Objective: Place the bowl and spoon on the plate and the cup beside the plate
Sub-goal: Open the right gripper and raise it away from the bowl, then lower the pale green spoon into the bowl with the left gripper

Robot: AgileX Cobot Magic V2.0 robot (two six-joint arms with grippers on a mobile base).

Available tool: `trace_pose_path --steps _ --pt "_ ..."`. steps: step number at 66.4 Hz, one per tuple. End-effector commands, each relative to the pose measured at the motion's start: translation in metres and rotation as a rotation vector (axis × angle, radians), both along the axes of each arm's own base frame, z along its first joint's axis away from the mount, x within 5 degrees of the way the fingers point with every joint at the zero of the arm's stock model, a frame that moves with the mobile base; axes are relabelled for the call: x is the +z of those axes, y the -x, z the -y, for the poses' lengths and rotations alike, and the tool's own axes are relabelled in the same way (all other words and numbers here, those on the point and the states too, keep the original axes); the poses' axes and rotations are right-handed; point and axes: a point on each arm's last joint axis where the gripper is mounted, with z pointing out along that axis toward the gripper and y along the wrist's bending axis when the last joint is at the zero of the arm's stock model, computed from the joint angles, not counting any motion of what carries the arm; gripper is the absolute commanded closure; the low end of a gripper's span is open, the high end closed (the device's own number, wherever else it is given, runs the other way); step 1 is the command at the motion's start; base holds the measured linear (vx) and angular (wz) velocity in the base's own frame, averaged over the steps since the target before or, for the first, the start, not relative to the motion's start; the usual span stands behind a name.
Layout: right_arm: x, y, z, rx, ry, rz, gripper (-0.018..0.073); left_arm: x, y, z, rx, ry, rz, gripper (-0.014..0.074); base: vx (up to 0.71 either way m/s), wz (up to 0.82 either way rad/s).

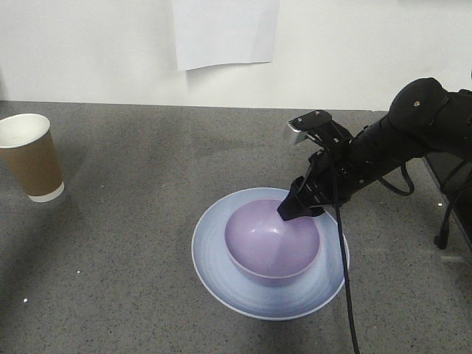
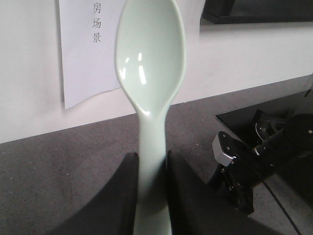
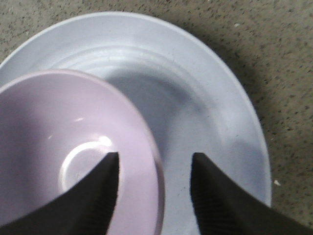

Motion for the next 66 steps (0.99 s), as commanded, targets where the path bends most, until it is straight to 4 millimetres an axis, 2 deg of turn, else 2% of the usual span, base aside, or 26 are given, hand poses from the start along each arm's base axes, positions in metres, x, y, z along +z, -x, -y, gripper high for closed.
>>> trace_pose_path --steps 1,6,12,21,26,32,40,47,53,66 --pt "0.035 -0.001 0.000 -0.046 -0.058 0.122 0.0118 0.016 0.008 0.001 0.004 0.063 0.085 0.0603 0.00 0.00" --pt "0.053 0.000 0.000 -0.062 -0.076 0.165 0.0105 0.015 0.008 0.001 0.003 0.062 0.083 0.0603 0.00 0.00" --pt "0.086 0.007 0.002 -0.080 -0.099 0.242 0.0107 0.015 0.007 0.001 0.002 0.062 0.081 0.0603 0.00 0.00" --pt "0.144 0.034 0.007 -0.067 -0.129 0.365 0.0154 0.014 0.005 0.003 -0.021 0.073 0.073 0.0603 0.00 0.00" --pt "0.173 0.057 0.013 -0.056 -0.139 0.445 0.0220 0.012 0.001 0.006 -0.054 0.071 0.069 0.0603 0.00 0.00" --pt "0.206 0.093 0.021 -0.054 -0.159 0.560 0.0354 0.007 -0.008 0.011 -0.107 0.077 0.042 0.0603 0.00 0.00" --pt "0.240 0.143 0.035 -0.046 -0.136 0.701 0.0569 -0.008 -0.030 0.020 -0.189 0.078 -0.042 0.0603 0.00 0.00" --pt "0.254 0.184 0.048 -0.070 -0.105 0.766 0.0571 -0.025 -0.052 0.035 -0.244 0.064 -0.115 0.0604 0.00 0.00" --pt "0.251 0.215 0.060 -0.126 -0.073 0.784 0.0569 -0.043 -0.069 0.055 -0.300 0.029 -0.182 0.0604 0.00 0.00" --pt "0.213 0.248 0.081 -0.256 0.036 0.745 0.0566 -0.085 -0.090 0.101 -0.374 -0.121 -0.313 0.0604 0.00 0.00"
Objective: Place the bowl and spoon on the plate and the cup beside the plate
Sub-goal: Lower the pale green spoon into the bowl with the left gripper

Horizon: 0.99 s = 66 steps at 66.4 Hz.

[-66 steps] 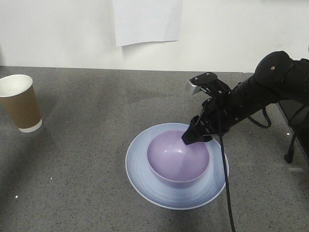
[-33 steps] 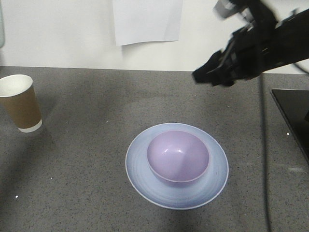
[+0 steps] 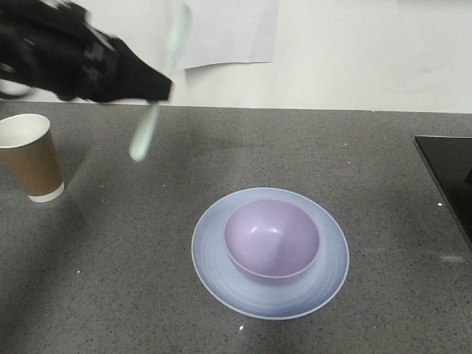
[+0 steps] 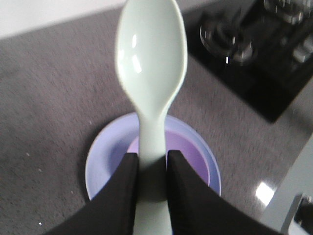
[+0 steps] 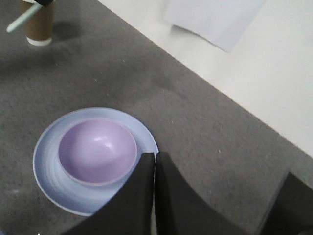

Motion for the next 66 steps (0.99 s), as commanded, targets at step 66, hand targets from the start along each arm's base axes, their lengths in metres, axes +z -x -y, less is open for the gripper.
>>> trace_pose_path --steps 66 --pt "-0.100 0.007 0.013 -0.157 0.010 -0.127 0.0565 -0.094 -0.015 0.107 -0.115 -0.229 -0.248 0.0603 0.00 0.00"
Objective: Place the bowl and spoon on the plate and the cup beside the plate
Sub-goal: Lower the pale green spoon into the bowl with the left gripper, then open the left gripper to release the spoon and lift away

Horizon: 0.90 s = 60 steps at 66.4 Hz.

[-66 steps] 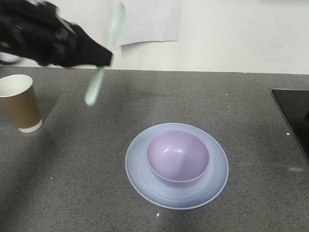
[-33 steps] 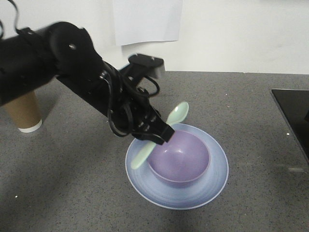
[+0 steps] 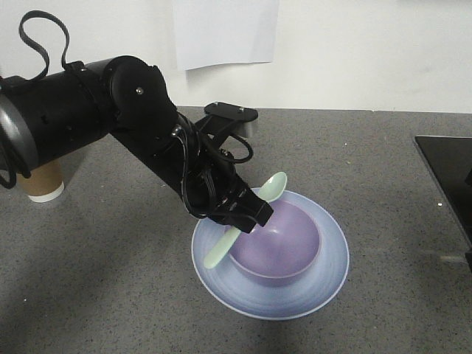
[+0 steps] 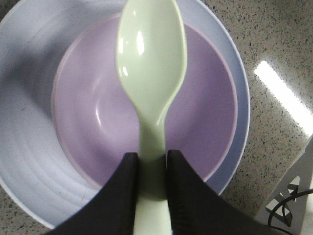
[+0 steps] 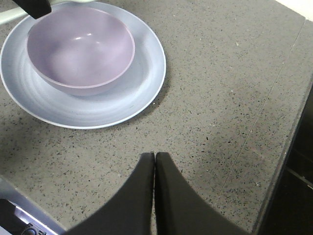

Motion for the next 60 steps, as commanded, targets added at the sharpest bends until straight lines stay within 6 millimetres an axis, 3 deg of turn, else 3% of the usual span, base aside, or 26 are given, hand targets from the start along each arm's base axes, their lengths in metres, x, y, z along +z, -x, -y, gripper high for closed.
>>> trace_pose_path --steps 1,21,46,60 --pt "0.0120 -0.0032 -0.0004 -0.010 -0.028 0.087 0.0565 0.0280 0.0051 0.0008 0.023 0.093 0.064 0.0602 0.00 0.00" --pt "0.0123 -0.0035 -0.0004 -0.011 -0.029 0.091 0.0565 0.0281 0.0049 0.0010 0.025 0.096 0.065 0.0531 0.00 0.00" --pt "0.0125 -0.0034 -0.0009 -0.009 -0.035 0.090 0.0565 0.0287 0.0046 0.0017 0.029 0.106 0.066 0.0267 0.00 0.00" --pt "0.0125 -0.0034 -0.0009 -0.009 -0.035 0.090 0.0565 0.0329 0.0046 0.0010 0.032 0.115 0.081 0.0209 0.00 0.00"
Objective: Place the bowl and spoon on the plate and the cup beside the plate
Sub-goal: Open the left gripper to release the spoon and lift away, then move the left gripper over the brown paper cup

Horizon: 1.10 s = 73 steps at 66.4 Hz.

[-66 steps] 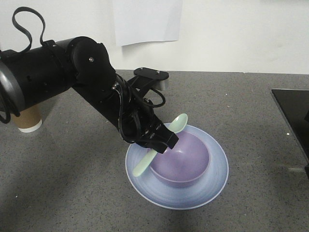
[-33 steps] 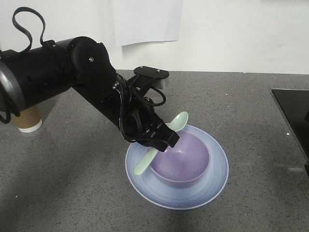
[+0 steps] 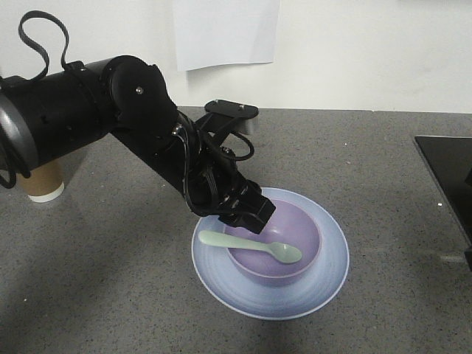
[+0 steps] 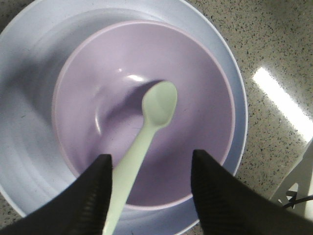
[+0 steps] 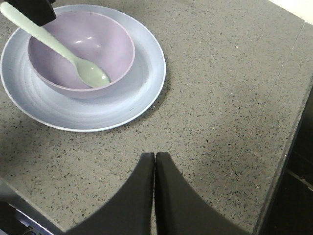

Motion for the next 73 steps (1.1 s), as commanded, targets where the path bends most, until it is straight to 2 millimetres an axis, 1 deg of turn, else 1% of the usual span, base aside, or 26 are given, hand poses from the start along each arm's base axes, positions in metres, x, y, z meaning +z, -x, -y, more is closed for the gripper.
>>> trace_pose_path --steps 1,8,12,17,22,23,29,34,41,42,48,50,53,57,60,61,63,64,66,67,68,73 --pt "0.012 -0.003 -0.001 -0.009 -0.030 0.083 0.0565 0.033 0.006 0.000 0.021 0.098 0.074 0.0209 0.00 0.00" --pt "0.012 -0.003 -0.001 -0.009 -0.032 0.082 0.0565 0.046 0.007 -0.001 -0.004 0.093 0.080 0.0209 0.00 0.00" --pt "0.012 -0.003 -0.001 -0.008 -0.033 0.082 0.0565 0.057 0.009 -0.002 -0.024 0.090 0.084 0.0209 0.00 0.00" --pt "0.012 -0.003 -0.001 -0.008 -0.034 0.081 0.0565 0.068 0.012 -0.005 -0.054 0.055 0.087 0.0209 0.00 0.00" --pt "0.012 -0.003 -0.001 -0.008 -0.035 0.081 0.0565 0.079 0.012 -0.012 -0.054 -0.016 0.131 0.0211 0.00 0.00" --pt "0.012 -0.003 -0.001 -0.008 -0.035 0.081 0.0565 0.083 0.013 -0.015 -0.042 -0.021 0.146 0.0212 0.00 0.00" --pt "0.012 -0.003 -0.001 -0.007 -0.038 0.081 0.0565 0.092 0.011 -0.032 0.042 -0.133 0.243 0.0225 0.00 0.00" --pt "0.012 -0.003 -0.001 -0.007 -0.038 0.081 0.0565 0.103 0.009 -0.051 0.133 -0.245 0.349 0.0238 0.00 0.00" --pt "0.012 -0.003 -0.001 -0.007 -0.038 0.081 0.0565 0.129 0.011 -0.084 0.274 -0.388 0.526 0.0251 0.00 0.00" --pt "0.012 -0.003 -0.001 -0.007 -0.038 0.081 0.0565 0.131 0.012 -0.086 0.284 -0.393 0.534 0.0253 0.00 0.00" --pt "0.012 -0.003 -0.001 -0.007 -0.038 0.082 0.0565 0.151 0.016 -0.114 0.394 -0.455 0.629 0.0262 0.00 0.00" --pt "0.012 -0.003 -0.001 -0.007 -0.038 0.082 0.0565 0.159 0.018 -0.128 0.446 -0.473 0.659 0.0265 0.00 0.00" --pt "0.012 -0.003 -0.001 -0.007 -0.038 0.080 0.0565 0.167 0.020 -0.141 0.503 -0.488 0.687 0.0270 0.00 0.00" --pt "0.012 -0.003 -0.001 -0.007 -0.038 0.080 0.0565 0.178 0.024 -0.166 0.603 -0.512 0.716 0.0275 0.00 0.00" --pt "0.012 -0.003 -0.001 -0.007 -0.038 0.080 0.0565 0.184 0.027 -0.181 0.653 -0.527 0.728 0.0278 0.00 0.00" --pt "0.012 -0.003 -0.001 -0.007 -0.038 0.080 0.0565 0.187 0.029 -0.190 0.685 -0.535 0.730 0.0279 0.00 0.00" --pt "0.012 -0.003 -0.001 -0.007 -0.038 0.081 0.0565 0.189 0.030 -0.197 0.709 -0.540 0.731 0.0280 0.00 0.00" --pt "0.012 -0.003 -0.001 -0.007 -0.038 0.081 0.0565 0.191 0.031 -0.206 0.741 -0.547 0.730 0.0280 0.00 0.00" --pt "0.012 -0.003 -0.001 -0.007 -0.038 0.081 0.0565 0.192 0.032 -0.213 0.765 -0.554 0.728 0.0279 0.00 0.00" --pt "0.012 -0.003 -0.001 -0.007 -0.038 0.081 0.0565 0.193 0.033 -0.222 0.798 -0.564 0.724 0.0279 0.00 0.00" --pt "0.012 -0.003 -0.001 -0.007 -0.038 0.081 0.0565 0.193 0.033 -0.225 0.805 -0.567 0.723 0.0279 0.00 0.00" --pt "0.012 -0.003 -0.001 -0.007 -0.040 0.080 0.0565 0.195 0.033 -0.250 0.895 -0.599 0.711 0.0279 0.00 0.00"
